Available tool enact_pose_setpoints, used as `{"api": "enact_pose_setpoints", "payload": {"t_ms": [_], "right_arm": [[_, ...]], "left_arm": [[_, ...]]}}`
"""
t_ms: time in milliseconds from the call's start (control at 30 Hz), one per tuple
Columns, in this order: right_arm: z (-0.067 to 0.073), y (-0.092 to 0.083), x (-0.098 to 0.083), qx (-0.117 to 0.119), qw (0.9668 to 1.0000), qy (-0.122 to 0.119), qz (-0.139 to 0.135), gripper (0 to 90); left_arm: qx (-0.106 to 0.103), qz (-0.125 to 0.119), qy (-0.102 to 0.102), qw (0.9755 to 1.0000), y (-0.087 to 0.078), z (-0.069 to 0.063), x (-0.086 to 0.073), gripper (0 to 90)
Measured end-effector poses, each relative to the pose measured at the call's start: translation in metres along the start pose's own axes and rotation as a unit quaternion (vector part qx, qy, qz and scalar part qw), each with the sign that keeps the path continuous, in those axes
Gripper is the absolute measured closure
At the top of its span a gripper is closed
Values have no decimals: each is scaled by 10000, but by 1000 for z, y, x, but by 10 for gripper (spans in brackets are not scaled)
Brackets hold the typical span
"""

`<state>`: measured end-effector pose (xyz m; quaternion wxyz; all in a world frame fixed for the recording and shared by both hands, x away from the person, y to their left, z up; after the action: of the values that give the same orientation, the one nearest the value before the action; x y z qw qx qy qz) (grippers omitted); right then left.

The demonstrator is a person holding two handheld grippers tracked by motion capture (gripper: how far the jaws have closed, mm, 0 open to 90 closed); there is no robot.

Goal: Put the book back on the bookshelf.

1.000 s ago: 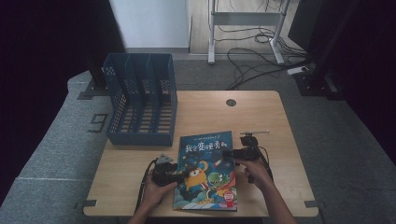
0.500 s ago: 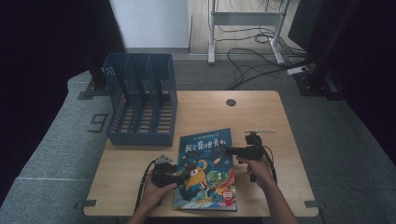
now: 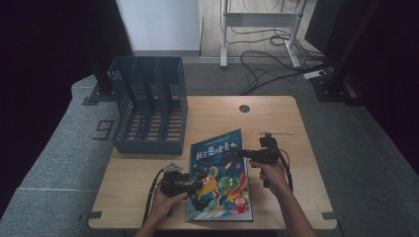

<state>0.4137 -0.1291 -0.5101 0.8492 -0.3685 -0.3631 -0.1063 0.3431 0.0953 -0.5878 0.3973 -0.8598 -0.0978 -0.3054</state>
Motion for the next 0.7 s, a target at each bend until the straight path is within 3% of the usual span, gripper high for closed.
{"api": "enact_pose_setpoints", "payload": {"t_ms": [267,533,700], "right_arm": [[0,1,5,-15,10000,36,-31,761],[-4,3,4,-45,9999,107,-7,761],[-8,4,4,-88,9999,145,2,760]], "left_arm": [[-12,335,354,9988,-7,-14,-17,162],[109,402,674,9969,-18,-26,-40,146],[42,466,806,9956,-18,-40,-48,142]]}}
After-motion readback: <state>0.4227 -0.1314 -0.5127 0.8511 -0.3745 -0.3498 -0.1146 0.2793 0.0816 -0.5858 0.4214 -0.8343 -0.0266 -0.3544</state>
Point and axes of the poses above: each handheld gripper's, and its own axes: y roughly forward along the jaws, x roughly out of its top, z roughly to its left, the point moved 8 cm from there along y, roughly forward along the jaws, and after that the axes turned 11 degrees about -y, right-handed, at the moved point
